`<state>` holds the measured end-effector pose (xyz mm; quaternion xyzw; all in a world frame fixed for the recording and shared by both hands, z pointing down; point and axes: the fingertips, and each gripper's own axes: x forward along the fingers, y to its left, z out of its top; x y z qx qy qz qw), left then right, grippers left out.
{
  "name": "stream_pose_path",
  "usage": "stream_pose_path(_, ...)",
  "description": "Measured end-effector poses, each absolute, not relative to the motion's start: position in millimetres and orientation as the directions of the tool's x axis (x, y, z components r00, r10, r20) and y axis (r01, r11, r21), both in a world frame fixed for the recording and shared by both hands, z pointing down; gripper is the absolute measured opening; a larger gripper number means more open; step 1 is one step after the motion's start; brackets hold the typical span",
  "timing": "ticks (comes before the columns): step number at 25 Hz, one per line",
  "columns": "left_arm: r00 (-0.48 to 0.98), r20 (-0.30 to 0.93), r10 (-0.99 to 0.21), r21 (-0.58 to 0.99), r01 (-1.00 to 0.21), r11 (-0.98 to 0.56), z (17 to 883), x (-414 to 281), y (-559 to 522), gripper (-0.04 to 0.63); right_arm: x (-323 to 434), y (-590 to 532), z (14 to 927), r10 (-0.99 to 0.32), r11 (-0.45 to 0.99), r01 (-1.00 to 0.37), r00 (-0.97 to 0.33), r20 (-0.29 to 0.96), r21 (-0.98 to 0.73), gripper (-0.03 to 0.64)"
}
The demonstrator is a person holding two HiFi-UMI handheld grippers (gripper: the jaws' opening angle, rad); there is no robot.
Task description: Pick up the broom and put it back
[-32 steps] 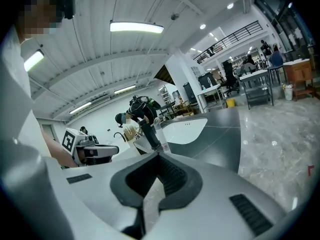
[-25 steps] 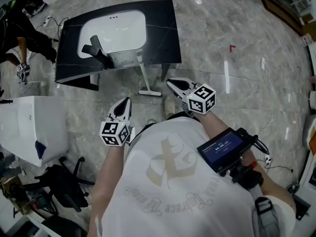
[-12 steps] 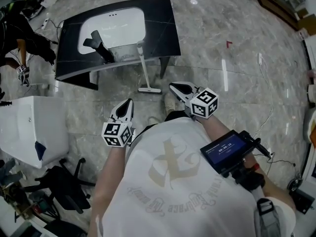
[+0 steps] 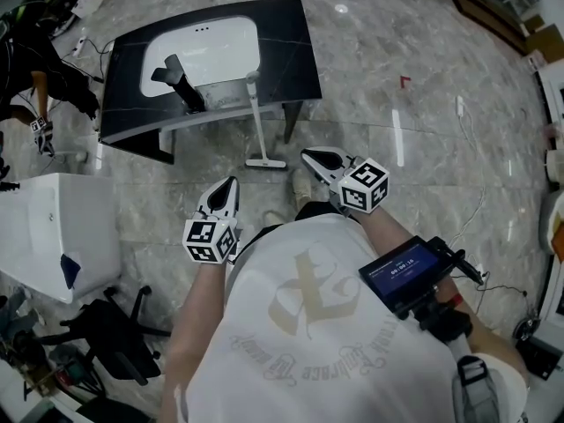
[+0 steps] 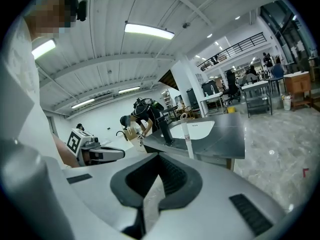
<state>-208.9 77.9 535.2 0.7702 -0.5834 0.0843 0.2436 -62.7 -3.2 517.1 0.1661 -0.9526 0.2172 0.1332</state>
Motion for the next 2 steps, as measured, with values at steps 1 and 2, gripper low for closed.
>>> stream_pose_path(1,0.304,0.413,-0.858,0.277,-0.94,-0.2,535.7,-209.3,76.1,0.012,-62.9,-4.3,517.6,-0.258,0.851,-0.374,-0.909,0.327,-0.368,0.017)
stream_pose_path(2,0.304,0.412,-0.859,0.278,-0.94,-0.199,536.2,-209.5,74.3,0.012,-63.0,-5.5,518.3,-0.257,0.852,-0.373,-0.909,0.328,-0.367,0.017)
